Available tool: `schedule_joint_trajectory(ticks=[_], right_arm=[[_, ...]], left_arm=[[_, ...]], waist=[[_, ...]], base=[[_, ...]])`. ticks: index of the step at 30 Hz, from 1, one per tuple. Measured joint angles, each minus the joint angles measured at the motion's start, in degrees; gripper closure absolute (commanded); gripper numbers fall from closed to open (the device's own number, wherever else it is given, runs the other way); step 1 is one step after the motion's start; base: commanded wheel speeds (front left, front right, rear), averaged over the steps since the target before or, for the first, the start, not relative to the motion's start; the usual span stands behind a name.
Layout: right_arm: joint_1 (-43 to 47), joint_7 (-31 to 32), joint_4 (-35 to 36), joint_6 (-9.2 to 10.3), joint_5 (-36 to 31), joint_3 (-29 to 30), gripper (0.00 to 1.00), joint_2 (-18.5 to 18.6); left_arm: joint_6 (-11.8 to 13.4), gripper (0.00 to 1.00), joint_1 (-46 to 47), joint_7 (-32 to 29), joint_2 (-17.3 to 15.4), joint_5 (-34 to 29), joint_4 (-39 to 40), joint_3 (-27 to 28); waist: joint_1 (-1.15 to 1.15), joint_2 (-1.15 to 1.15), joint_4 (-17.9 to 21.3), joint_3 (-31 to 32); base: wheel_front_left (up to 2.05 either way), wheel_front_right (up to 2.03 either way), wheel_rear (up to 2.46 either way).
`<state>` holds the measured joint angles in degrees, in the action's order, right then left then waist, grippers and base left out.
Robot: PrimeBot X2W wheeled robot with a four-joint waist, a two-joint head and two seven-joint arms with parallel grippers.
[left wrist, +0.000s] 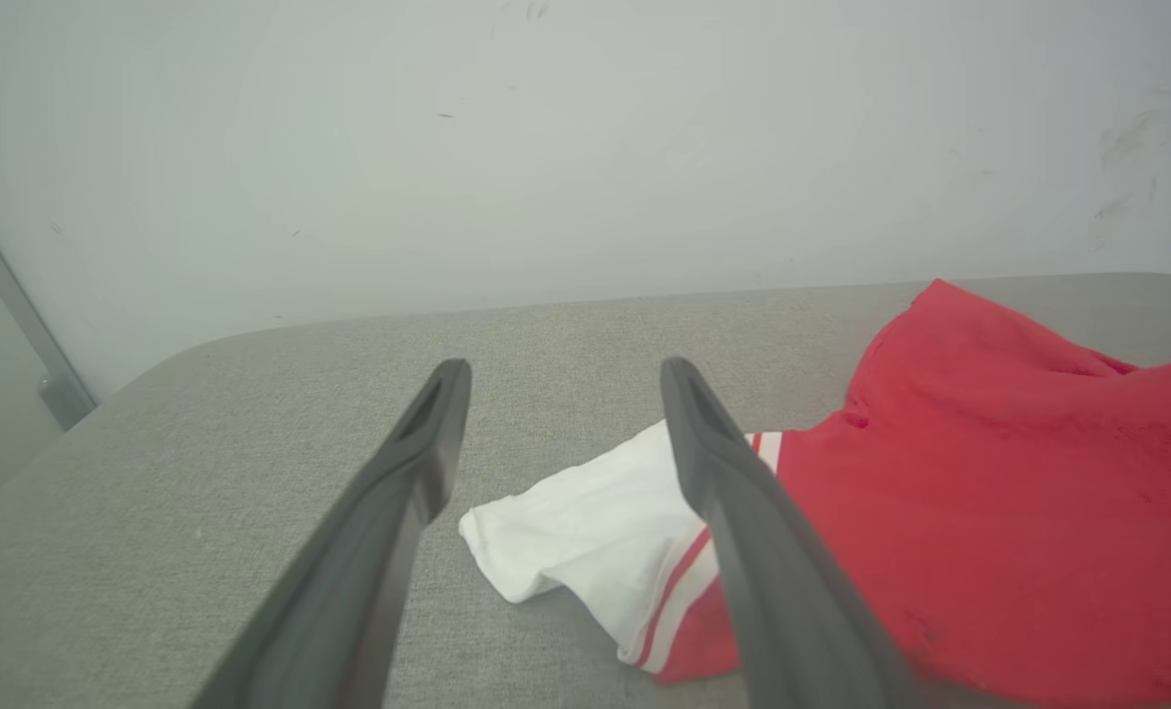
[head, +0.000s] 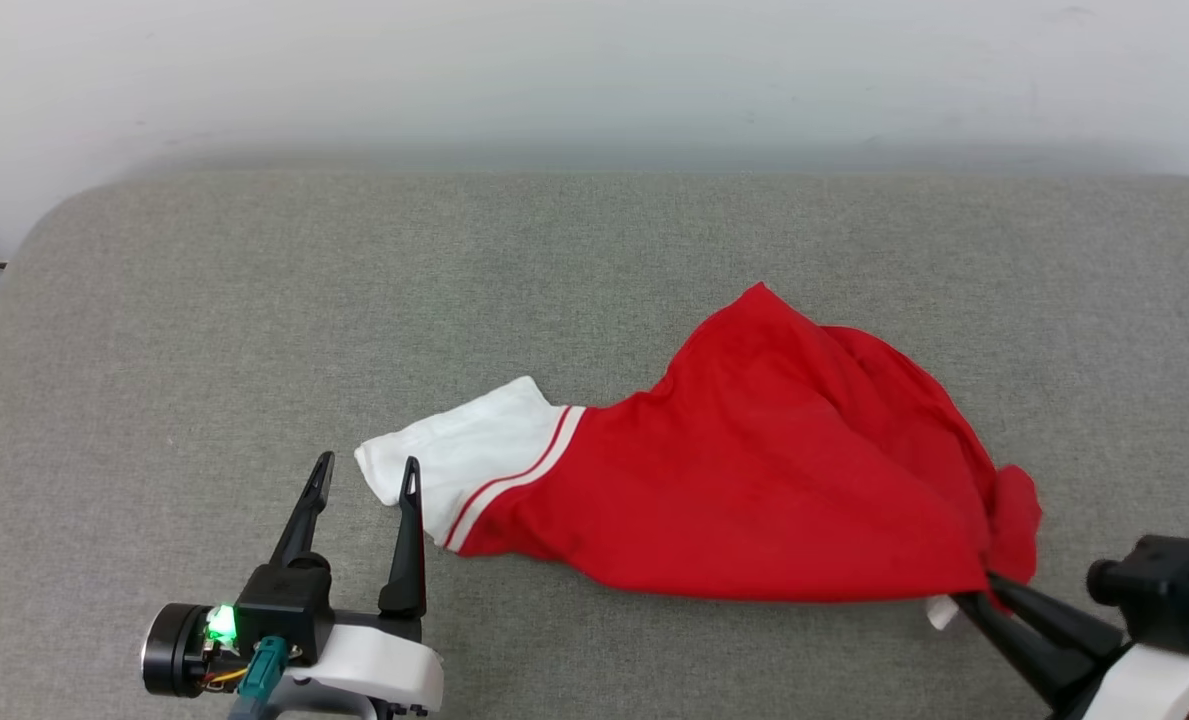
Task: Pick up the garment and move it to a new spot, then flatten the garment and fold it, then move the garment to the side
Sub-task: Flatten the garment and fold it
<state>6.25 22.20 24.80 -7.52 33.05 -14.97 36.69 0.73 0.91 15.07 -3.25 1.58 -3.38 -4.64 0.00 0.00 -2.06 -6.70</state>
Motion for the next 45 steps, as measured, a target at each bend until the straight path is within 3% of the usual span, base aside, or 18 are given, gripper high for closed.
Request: schedule_joint_trajectory(ticks=[6, 14, 24, 34, 39, 42, 43, 44, 45], right_arm=[[-0.9, 1.1, 0.3, 0.00, -1.0, 7.1, 1.00, -0.6], [-11.3, 0.2, -8.8, -0.01, 1.0, 9.4, 1.00, 2.8], [-34.1, 1.7, -29.2, -0.01, 3.6, 3.6, 1.00, 6.5], [-47.7, 2.1, -56.9, -0.01, -0.2, -1.4, 1.00, 4.4], [-50.5, 2.3, -63.1, 0.00, 0.9, -3.3, 1.00, 4.3], [-50.9, -0.9, -63.6, 0.00, 2.4, -4.5, 1.00, 4.2], [-50.8, -2.3, -63.4, -0.01, 2.9, -5.0, 0.71, 4.2], [-50.8, -3.7, -62.9, 0.00, 3.4, -5.6, 0.01, 4.2], [-50.6, -5.1, -62.3, 0.00, 3.6, -6.3, 0.00, 4.4]], left_arm=[[-0.2, 0.00, -0.2, 0.0, 0.0, -0.3, 0.1, -0.3], [-0.3, 0.00, 1.4, 0.0, 0.1, -0.3, 0.6, -1.6], [-0.2, 0.00, 7.7, 0.0, 0.2, 0.6, 1.2, -4.5], [1.3, 0.00, 11.5, 0.0, 0.3, 1.9, 2.4, -7.3], [2.0, 0.00, 12.0, 0.0, 0.3, 2.5, 2.5, -7.8], [2.3, 0.00, 12.0, 0.0, 0.3, 2.6, 2.2, -7.8], [2.3, 0.00, 12.0, 0.0, 0.3, 2.6, 2.1, -7.7], [2.3, 0.00, 12.0, 0.0, 0.3, 2.6, 2.0, -7.6], [2.3, 0.00, 11.9, 0.0, 0.3, 2.5, 2.0, -7.4]], waist=[[0.00, 0.00, -0.3, -0.1], [0.00, 0.00, -2.1, -3.4], [-0.01, 0.00, -5.5, -11.9], [-0.01, 0.00, -10.1, -18.6], [-0.01, 0.00, -11.0, -20.0], [-0.01, 0.00, -10.7, -19.6], [-0.01, 0.00, -10.5, -19.3], [-0.01, 0.00, -10.3, -19.0], [-0.01, 0.00, -10.1, -18.6]], base=[[0.00, 0.00, 0.00], [0.00, 0.00, 0.00], [0.00, 0.00, 0.00], [0.00, 0.00, 0.00], [0.00, 0.00, 0.00], [0.00, 0.00, 0.00], [0.00, 0.00, 0.00], [0.00, 0.00, 0.00], [0.00, 0.00, 0.00]])
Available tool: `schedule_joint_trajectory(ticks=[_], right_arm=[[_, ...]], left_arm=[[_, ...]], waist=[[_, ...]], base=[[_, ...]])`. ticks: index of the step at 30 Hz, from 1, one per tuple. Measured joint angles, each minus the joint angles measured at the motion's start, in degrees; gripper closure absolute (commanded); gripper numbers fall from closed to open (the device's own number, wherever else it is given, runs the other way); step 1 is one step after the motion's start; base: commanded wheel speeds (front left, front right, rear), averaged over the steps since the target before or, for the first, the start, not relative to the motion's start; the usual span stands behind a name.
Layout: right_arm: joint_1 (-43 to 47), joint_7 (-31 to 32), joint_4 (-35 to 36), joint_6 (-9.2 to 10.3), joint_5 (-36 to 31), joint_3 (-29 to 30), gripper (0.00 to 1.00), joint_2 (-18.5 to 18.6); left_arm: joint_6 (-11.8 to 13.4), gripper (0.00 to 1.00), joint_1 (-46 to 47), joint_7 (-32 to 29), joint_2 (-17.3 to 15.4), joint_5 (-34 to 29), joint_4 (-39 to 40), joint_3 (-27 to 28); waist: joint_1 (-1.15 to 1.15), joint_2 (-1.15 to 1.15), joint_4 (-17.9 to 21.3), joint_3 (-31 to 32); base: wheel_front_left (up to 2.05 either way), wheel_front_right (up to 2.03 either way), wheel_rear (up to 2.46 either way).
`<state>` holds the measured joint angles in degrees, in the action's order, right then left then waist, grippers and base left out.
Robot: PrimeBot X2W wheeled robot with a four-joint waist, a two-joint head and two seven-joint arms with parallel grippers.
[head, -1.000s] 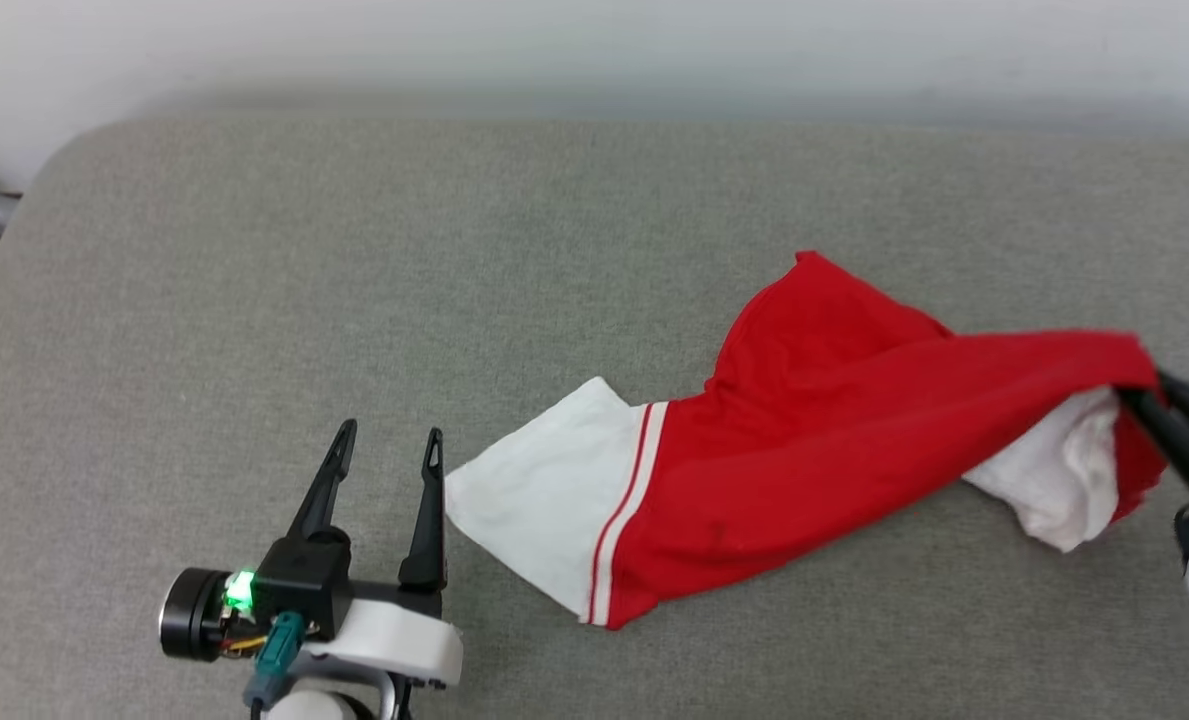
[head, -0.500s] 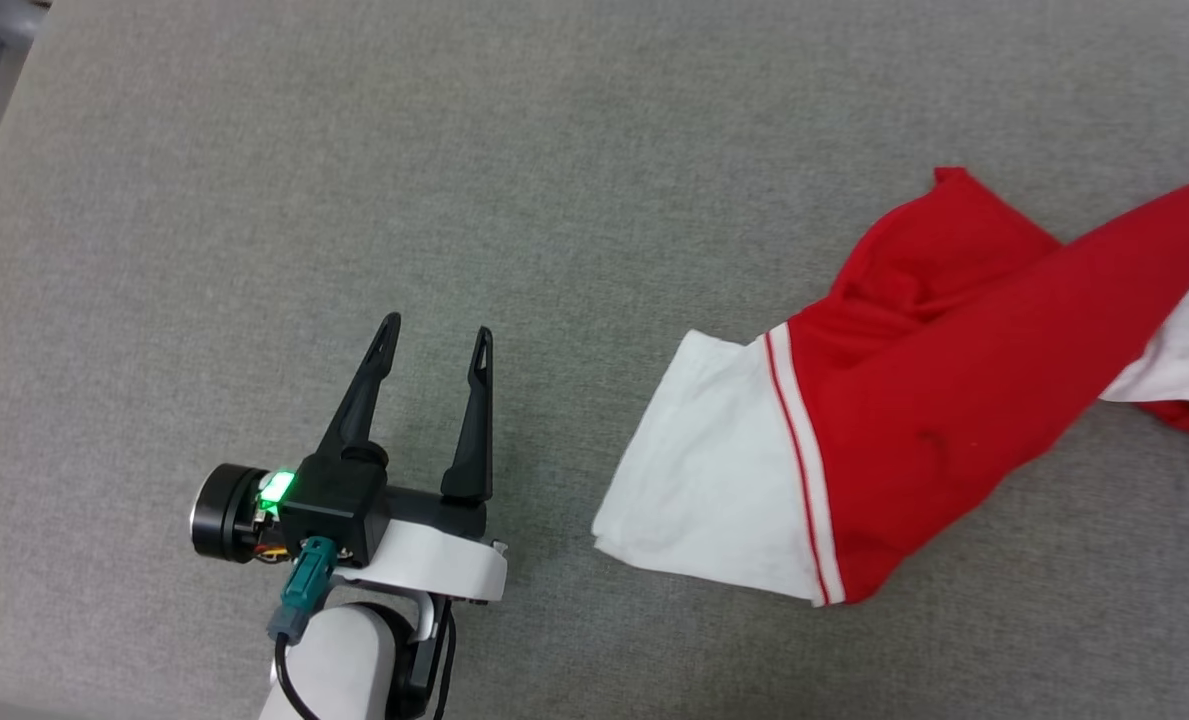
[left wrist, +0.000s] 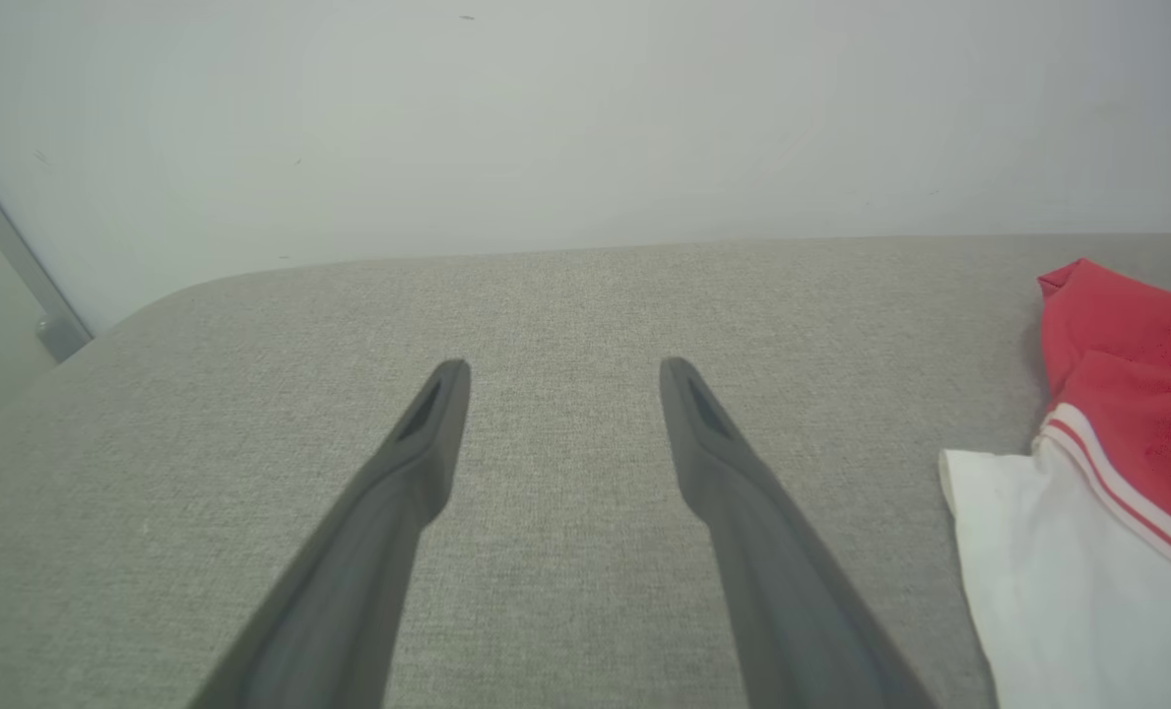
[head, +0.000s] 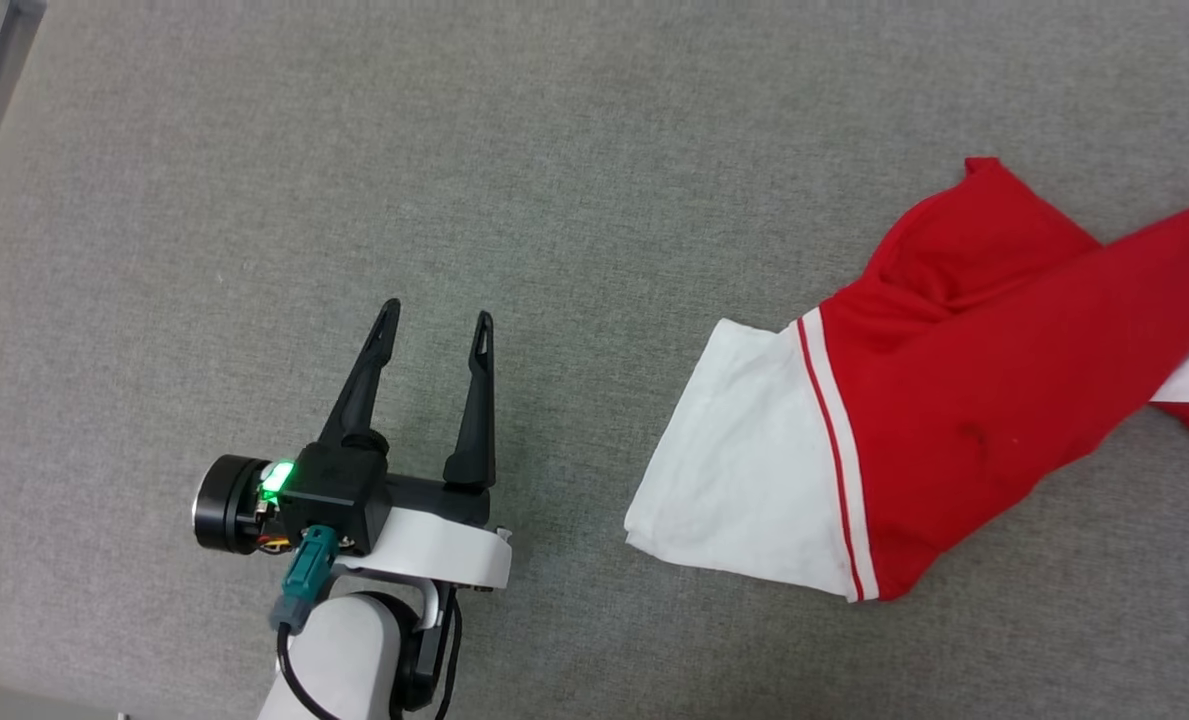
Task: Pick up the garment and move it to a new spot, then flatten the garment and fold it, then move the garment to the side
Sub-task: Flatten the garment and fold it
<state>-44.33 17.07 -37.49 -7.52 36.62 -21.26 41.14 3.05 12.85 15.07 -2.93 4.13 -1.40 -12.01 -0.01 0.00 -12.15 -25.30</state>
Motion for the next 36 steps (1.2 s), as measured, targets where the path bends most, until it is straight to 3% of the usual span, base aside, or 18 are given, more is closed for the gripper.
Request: schedule_joint_trajectory(ticks=[6, 13, 19, 26, 30, 36], right_arm=[[3.7, -9.8, 7.4, -0.01, 2.5, 0.0, 0.00, 2.4], [14.6, -18.7, 19.6, 0.00, 1.7, 7.0, 0.00, 1.2], [24.2, -24.4, 29.8, 0.00, -6.9, 16.0, 0.00, -7.4], [34.9, -25.1, 38.6, -0.01, -16.3, 21.9, 0.00, -19.0], [39.8, -25.7, 41.4, 0.00, -18.9, 24.1, 0.00, -23.9], [44.5, -26.4, 43.5, 0.00, -20.9, 25.4, 0.00, -28.4]], left_arm=[[-0.1, 0.00, -1.1, 0.0, 0.0, -0.5, 0.0, 0.9], [-0.5, 0.00, -3.6, 0.0, 0.0, -1.4, 0.3, 2.1], [-1.1, 0.00, -5.5, 0.0, -0.6, -2.0, 0.4, 3.3], [-2.7, 0.00, -6.0, 0.0, -1.8, -2.4, 0.8, 3.7], [-5.3, 0.00, -4.2, 0.0, -3.0, -1.3, 1.1, 4.5], [-9.6, 0.00, 1.9, -0.3, -8.0, 0.3, -1.2, 1.8]], waist=[[0.01, 0.00, 1.7, 3.1], [0.00, 0.00, 4.5, 6.3], [0.01, 0.00, 6.9, 9.4], [0.01, 0.00, 8.8, 13.2], [0.01, 0.00, 9.3, 14.7], [0.02, 0.00, 9.6, 16.5]], base=[[0.00, 0.00, 0.00], [0.00, 0.00, 0.00], [0.00, 0.00, 0.00], [0.00, 0.00, 0.00], [0.00, 0.00, 0.00], [0.00, 0.00, 0.00]])
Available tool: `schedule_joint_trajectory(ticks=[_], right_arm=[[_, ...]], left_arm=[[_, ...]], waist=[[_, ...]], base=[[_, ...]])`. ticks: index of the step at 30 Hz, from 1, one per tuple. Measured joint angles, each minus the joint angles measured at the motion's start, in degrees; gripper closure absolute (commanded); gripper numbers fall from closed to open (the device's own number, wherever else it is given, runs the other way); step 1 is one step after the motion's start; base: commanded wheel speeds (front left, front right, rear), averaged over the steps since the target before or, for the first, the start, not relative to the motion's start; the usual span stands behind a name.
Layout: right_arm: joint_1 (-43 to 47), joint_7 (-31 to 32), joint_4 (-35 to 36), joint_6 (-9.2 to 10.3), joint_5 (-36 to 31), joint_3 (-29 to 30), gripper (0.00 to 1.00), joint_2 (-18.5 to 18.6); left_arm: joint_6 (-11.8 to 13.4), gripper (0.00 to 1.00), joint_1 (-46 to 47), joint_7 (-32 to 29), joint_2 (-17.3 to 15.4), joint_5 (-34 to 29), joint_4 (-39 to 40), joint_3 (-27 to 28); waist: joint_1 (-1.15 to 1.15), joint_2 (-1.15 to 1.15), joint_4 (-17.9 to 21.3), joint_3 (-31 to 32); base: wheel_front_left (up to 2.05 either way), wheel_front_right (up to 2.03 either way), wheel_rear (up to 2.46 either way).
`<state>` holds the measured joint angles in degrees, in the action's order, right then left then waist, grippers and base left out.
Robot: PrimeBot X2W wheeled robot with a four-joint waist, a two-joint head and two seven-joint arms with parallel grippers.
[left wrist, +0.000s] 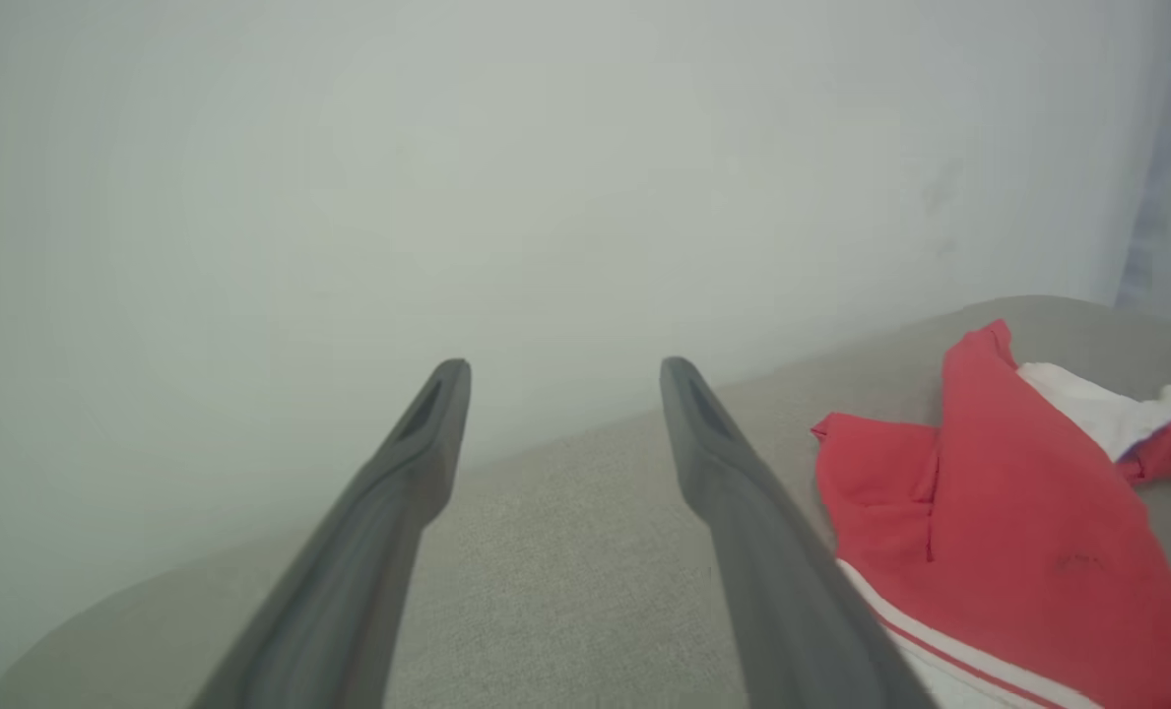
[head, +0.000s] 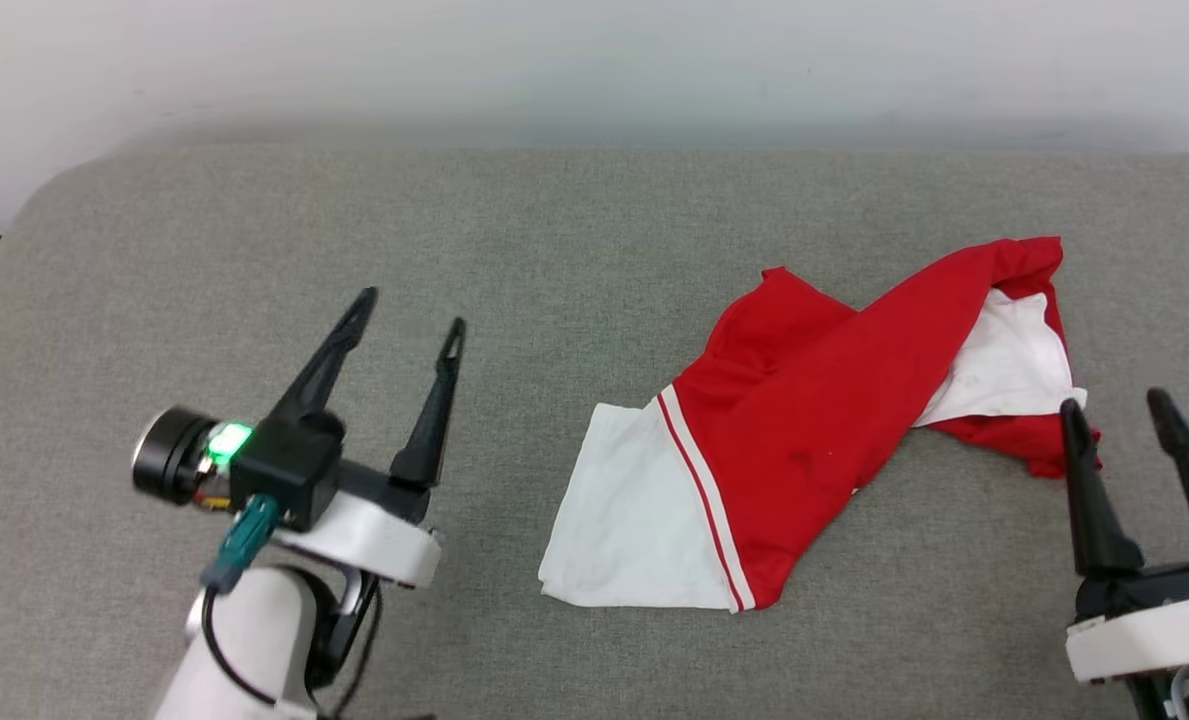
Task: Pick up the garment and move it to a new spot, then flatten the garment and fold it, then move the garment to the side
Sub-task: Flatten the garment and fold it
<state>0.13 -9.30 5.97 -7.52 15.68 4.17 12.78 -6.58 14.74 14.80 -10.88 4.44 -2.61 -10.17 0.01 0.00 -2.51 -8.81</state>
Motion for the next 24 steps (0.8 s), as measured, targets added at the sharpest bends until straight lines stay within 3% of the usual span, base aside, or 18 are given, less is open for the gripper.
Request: schedule_joint_trajectory(ticks=[2, 5, 11, 19, 24], right_arm=[[0.7, 0.4, -0.2, 0.00, 0.3, -0.1, 0.00, -0.5], [0.8, 1.0, -0.8, 0.00, 0.4, -0.8, 0.00, -0.5], [0.3, 0.8, -1.7, 0.00, 1.0, -1.5, 0.00, 0.1], [-1.1, -0.3, -3.2, 0.00, 1.3, -2.6, 0.00, 0.6], [-2.0, -0.9, -4.0, 0.00, 1.4, -3.0, 0.00, 0.6]], left_arm=[[-0.5, 0.00, 2.7, -2.3, -2.3, 2.2, -1.4, -3.1], [-0.8, 0.00, 8.2, -8.7, -7.7, 7.2, -1.3, -12.2], [-0.8, 0.00, 18.2, -25.5, -17.8, 24.3, 0.6, -29.5], [-0.8, 0.00, 29.0, -46.0, -25.3, 41.0, 2.3, -46.6], [-0.8, 0.00, 32.8, -53.2, -27.1, 46.9, 2.5, -55.1]], waist=[[0.00, 0.00, 0.3, 0.4], [0.00, 0.00, 0.8, 0.8], [0.00, 0.00, 2.1, 0.7], [0.00, 0.00, 3.8, -0.6], [0.00, 0.00, 4.9, -1.9]], base=[[0.00, 0.00, 0.00], [0.00, 0.00, 0.00], [0.00, 0.00, 0.00], [0.00, 0.00, 0.00], [0.00, 0.00, 0.00]])
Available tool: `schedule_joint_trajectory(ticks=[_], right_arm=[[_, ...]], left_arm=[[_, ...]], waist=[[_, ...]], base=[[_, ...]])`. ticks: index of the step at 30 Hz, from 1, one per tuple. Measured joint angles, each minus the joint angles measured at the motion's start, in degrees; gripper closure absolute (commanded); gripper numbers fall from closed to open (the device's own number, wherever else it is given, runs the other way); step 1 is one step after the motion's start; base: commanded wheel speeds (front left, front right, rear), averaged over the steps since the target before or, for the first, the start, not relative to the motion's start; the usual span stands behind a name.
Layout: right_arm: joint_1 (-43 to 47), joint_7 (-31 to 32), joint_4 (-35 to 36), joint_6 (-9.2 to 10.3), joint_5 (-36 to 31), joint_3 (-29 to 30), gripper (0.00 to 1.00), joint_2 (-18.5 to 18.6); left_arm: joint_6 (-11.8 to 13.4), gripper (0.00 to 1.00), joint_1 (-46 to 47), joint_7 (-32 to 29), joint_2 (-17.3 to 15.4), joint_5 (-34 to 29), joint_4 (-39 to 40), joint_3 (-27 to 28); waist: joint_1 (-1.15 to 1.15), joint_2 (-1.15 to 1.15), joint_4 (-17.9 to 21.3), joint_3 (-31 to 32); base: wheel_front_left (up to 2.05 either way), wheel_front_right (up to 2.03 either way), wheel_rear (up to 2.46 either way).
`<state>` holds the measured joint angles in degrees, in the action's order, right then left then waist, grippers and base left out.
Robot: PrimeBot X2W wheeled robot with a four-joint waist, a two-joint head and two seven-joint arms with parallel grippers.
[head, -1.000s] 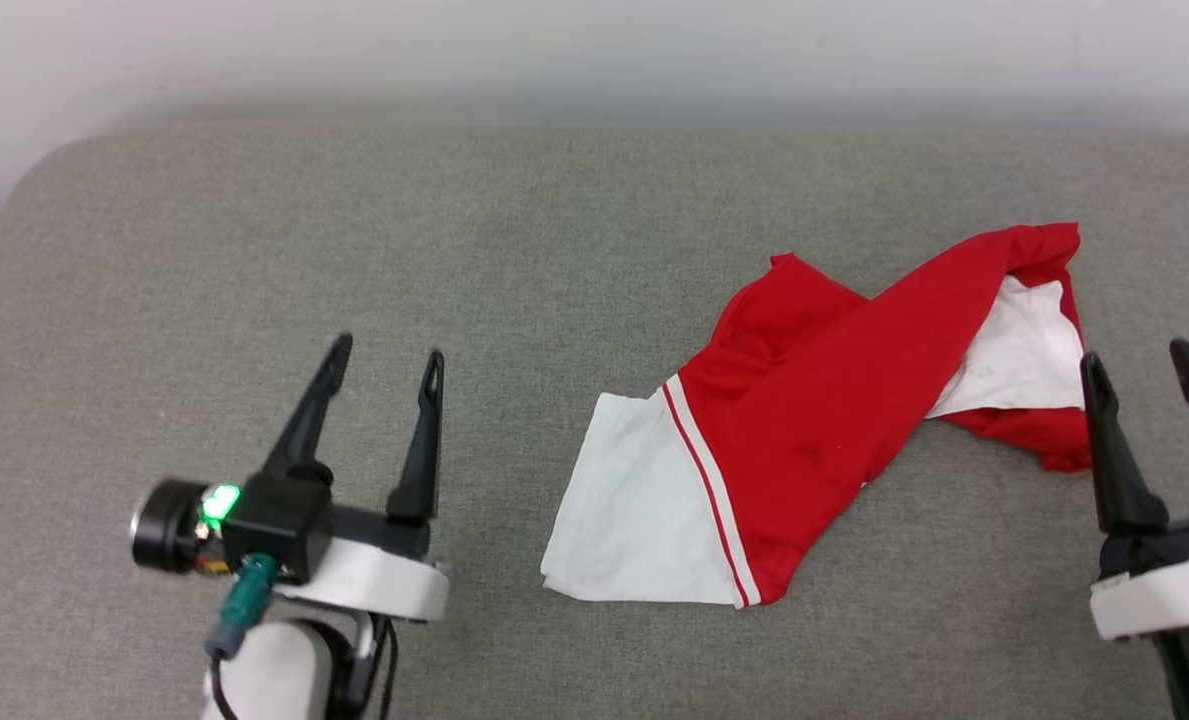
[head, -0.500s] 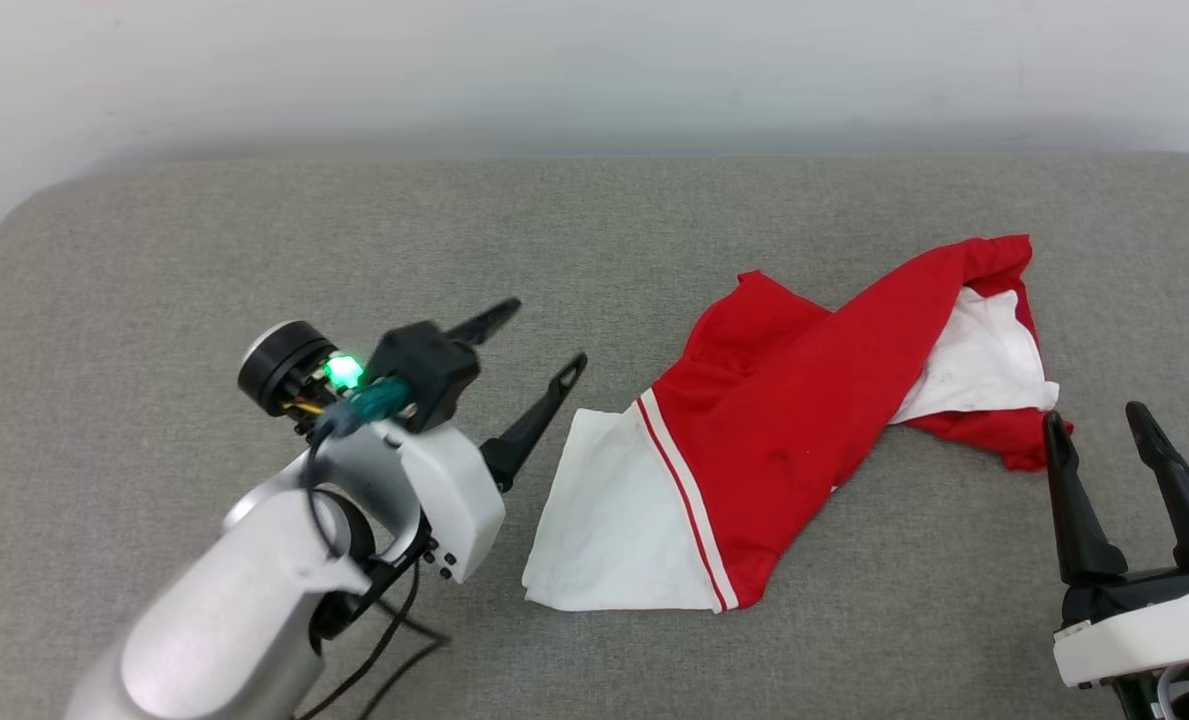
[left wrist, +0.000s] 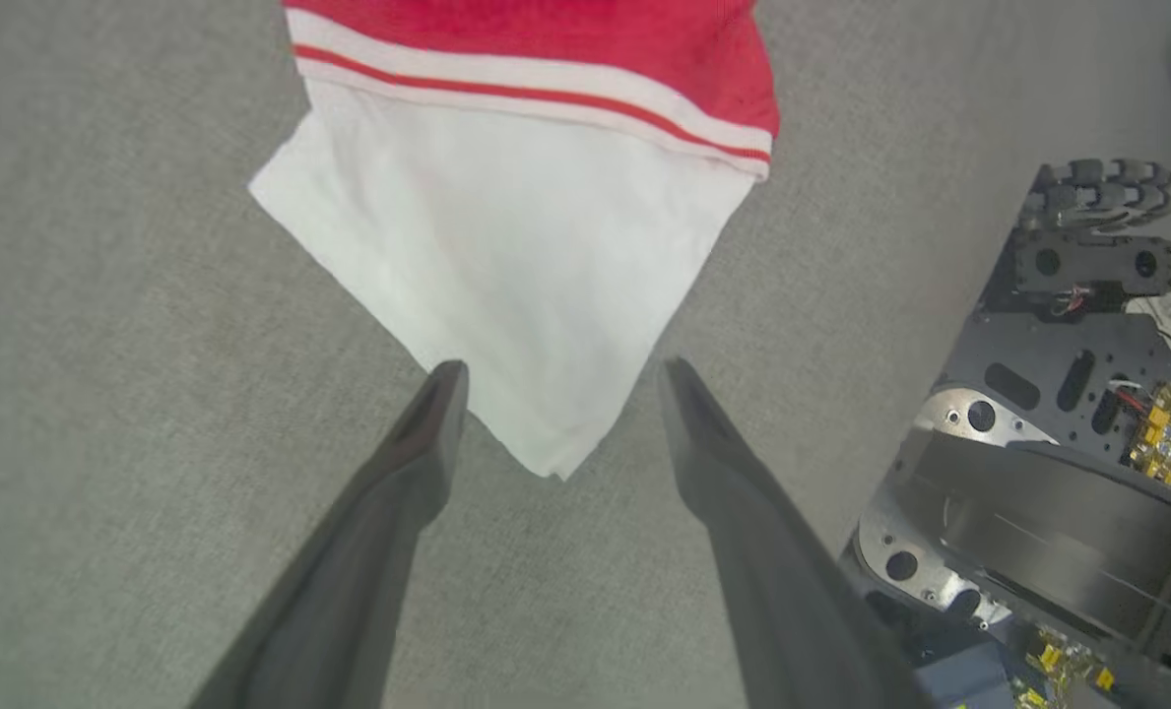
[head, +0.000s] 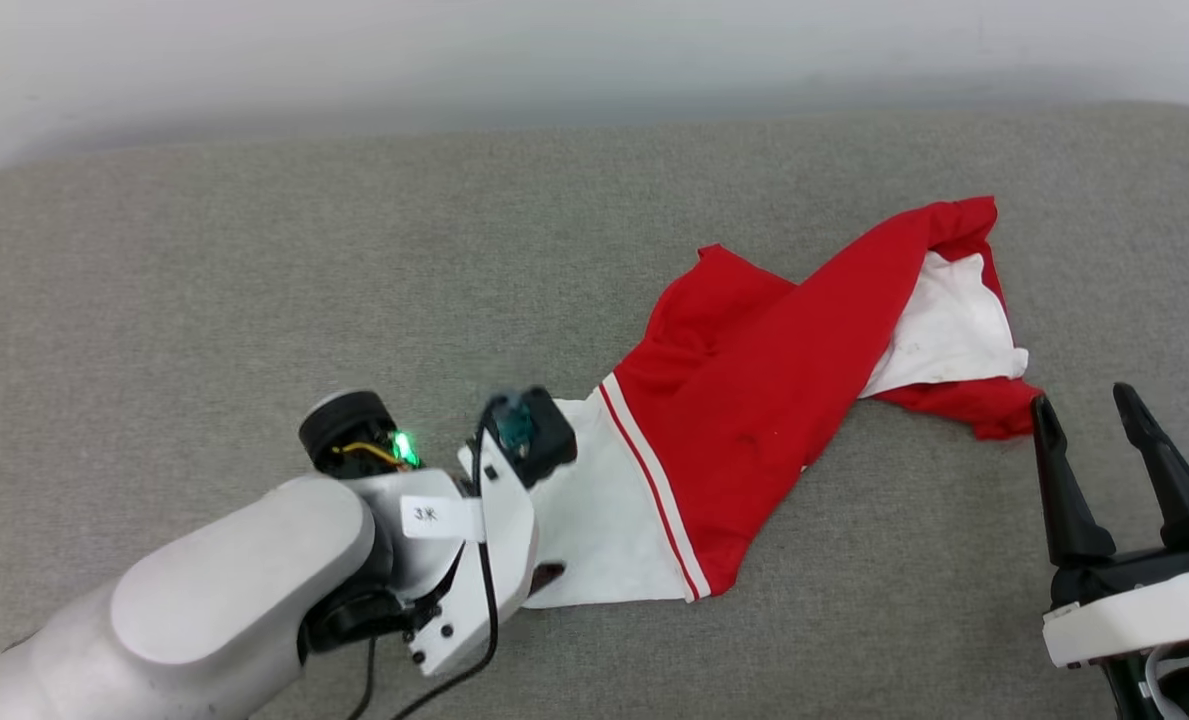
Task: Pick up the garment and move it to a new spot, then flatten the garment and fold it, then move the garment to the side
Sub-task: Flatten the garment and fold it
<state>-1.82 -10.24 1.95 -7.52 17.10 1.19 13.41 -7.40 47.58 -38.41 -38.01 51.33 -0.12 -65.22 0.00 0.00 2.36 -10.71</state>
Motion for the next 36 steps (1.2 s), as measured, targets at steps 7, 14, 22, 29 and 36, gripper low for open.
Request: schedule_joint_trajectory(ticks=[7, 14, 22, 29, 36], right_arm=[[-2.2, -1.1, -1.2, 0.00, 0.4, -0.5, 0.00, -0.1], [-4.6, -2.2, -2.7, 0.00, 0.9, -1.8, 0.00, -0.8], [-6.6, -3.4, -4.4, 0.00, 1.4, -2.3, 0.00, -0.8], [-6.9, -3.8, -5.3, 0.00, 1.4, -1.7, 0.00, -0.6], [-5.4, -3.8, -5.4, 0.00, 1.3, -0.8, 0.00, -0.5]], left_arm=[[0.0, 0.00, 3.2, -3.1, -1.4, 2.3, -2.0, -6.9], [0.0, 0.00, 2.3, -4.7, -0.3, 1.0, -4.8, -8.0], [0.1, 0.56, -1.0, -8.2, 0.8, -6.5, -4.9, -6.2], [0.0, 1.00, -0.9, -0.8, 0.9, -6.0, -8.1, -6.9], [-0.1, 1.00, 2.0, 10.7, -5.0, -2.8, -11.9, -7.2]], waist=[[0.00, 0.00, 1.4, -2.3], [0.00, 0.00, 2.7, -5.0], [0.00, 0.00, 3.6, -7.6], [0.00, 0.00, 2.6, -6.8], [-0.01, 0.00, 0.2, -4.2]], base=[[0.00, 0.00, 0.00], [0.00, 0.00, 0.00], [0.00, 0.00, 0.00], [0.00, 0.00, 0.00], [0.00, 0.00, 0.00]])
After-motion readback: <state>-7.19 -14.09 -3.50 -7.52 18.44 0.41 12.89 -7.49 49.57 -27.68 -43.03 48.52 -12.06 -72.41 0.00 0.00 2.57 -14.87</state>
